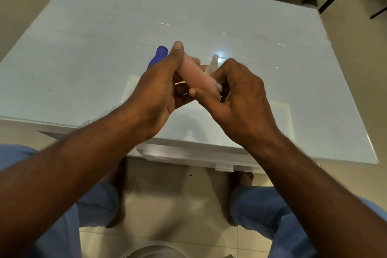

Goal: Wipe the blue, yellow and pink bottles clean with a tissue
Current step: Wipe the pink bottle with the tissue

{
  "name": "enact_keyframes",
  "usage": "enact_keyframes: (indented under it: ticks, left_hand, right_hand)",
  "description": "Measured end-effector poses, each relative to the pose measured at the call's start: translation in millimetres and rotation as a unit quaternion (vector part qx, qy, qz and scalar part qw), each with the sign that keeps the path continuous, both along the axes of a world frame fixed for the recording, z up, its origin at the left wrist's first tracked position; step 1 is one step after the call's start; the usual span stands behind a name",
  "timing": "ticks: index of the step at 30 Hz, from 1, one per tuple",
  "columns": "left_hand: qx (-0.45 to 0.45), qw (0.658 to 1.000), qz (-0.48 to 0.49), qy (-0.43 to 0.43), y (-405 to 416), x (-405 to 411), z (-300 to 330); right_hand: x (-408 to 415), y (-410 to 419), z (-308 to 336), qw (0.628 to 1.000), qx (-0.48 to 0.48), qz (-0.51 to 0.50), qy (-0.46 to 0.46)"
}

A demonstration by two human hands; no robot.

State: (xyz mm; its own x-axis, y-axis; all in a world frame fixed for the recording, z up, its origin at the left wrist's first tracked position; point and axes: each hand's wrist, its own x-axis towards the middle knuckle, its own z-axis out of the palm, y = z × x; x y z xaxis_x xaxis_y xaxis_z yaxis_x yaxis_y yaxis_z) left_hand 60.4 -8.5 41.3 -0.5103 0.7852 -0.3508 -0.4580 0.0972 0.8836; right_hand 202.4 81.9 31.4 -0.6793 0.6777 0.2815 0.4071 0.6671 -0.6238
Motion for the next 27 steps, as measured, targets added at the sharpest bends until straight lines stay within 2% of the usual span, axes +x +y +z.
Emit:
enact_keyframes:
  ticks: [5,10,13,17,22,27]
  left_hand:
    - [0.002,1.0,0.0,-0.009,-1.9,-2.0,1.0]
    - [-0.017,0.999,-0.018,0.037,-2.9,-0.4,0.8]
    - [-0.016,0.999,-0.018,0.045,-4.2,2.5,0.8]
    - [-0.005,0.999,-0.014,0.046,-3.2,4.4,4.6]
    - [0.002,1.0,0.002,0.01,-2.0,2.6,9.2]
    - [-0.008,0.995,-0.027,0.091,-3.8,6.8,7.2]
  right_hand:
    - [-0.1,3.5,-1.7,1.0,-0.002,0.007,0.019]
    - [1.6,5.2,-2.3,0.998,-0.04,0.045,0.004]
    - [4.3,8.0,0.6,0.998,-0.043,0.032,-0.019]
    - [6.3,8.9,1.9,1.0,0.007,-0.002,-0.02]
    - [1.5,7.3,0.0,0.998,0.039,-0.003,0.045]
    - [-0.4,2.2,-1.4,0.99,0.095,0.093,0.052]
